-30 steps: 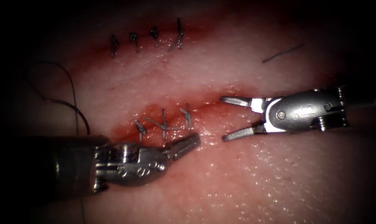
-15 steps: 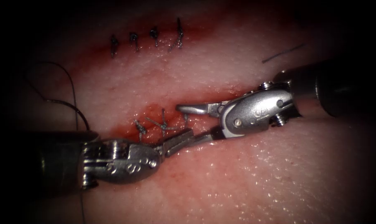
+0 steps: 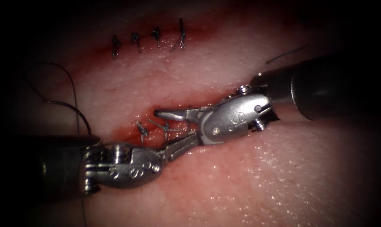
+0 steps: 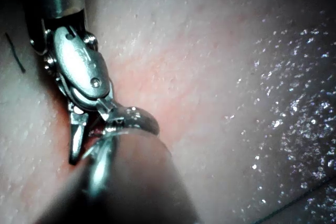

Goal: Wound Closure

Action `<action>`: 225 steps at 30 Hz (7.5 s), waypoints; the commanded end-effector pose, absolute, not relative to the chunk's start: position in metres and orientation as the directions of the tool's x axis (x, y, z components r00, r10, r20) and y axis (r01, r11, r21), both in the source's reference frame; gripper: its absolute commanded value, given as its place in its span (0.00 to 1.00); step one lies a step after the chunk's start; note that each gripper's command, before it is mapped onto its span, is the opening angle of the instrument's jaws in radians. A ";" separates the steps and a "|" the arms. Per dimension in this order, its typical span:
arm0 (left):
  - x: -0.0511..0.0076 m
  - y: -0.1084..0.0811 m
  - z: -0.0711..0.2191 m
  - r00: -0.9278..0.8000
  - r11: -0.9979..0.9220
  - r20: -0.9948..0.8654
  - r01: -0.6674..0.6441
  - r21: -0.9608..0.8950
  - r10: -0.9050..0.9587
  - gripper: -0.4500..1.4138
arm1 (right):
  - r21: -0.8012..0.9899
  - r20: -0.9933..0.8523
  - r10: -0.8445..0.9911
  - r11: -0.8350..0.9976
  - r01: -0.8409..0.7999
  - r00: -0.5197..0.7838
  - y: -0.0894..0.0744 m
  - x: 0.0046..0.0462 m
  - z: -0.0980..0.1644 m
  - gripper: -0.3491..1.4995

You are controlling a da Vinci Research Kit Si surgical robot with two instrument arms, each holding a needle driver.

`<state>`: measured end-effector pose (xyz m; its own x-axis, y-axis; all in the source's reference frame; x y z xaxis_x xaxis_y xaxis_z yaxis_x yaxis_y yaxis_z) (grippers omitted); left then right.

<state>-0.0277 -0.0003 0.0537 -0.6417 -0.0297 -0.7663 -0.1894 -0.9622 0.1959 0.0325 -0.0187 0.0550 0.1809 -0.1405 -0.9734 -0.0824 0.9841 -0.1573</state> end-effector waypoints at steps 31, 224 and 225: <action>-0.0231 -0.008 0.051 -0.573 -0.978 -0.817 -0.197 0.066 0.060 0.00 | -0.109 -0.954 -0.070 0.987 -0.119 0.292 -0.018 0.0295 0.052 0.97; -0.0331 0.002 0.049 -0.189 -0.707 -0.688 -0.316 -0.633 0.701 0.73 | 0.578 -0.804 0.586 0.810 -0.105 0.101 -0.012 0.0207 0.045 0.00; -0.0330 0.002 0.050 -0.187 -0.699 -0.679 -0.309 -0.646 0.710 0.74 | 0.582 -0.806 0.586 0.810 -0.070 0.082 -0.012 0.0210 0.045 0.00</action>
<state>-0.0323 0.0029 0.0494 -0.1822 0.7180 -0.6718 -0.3061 -0.6907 -0.6551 0.0202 -0.0119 0.0448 0.0811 0.5841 -0.8076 -0.0627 0.8117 0.5807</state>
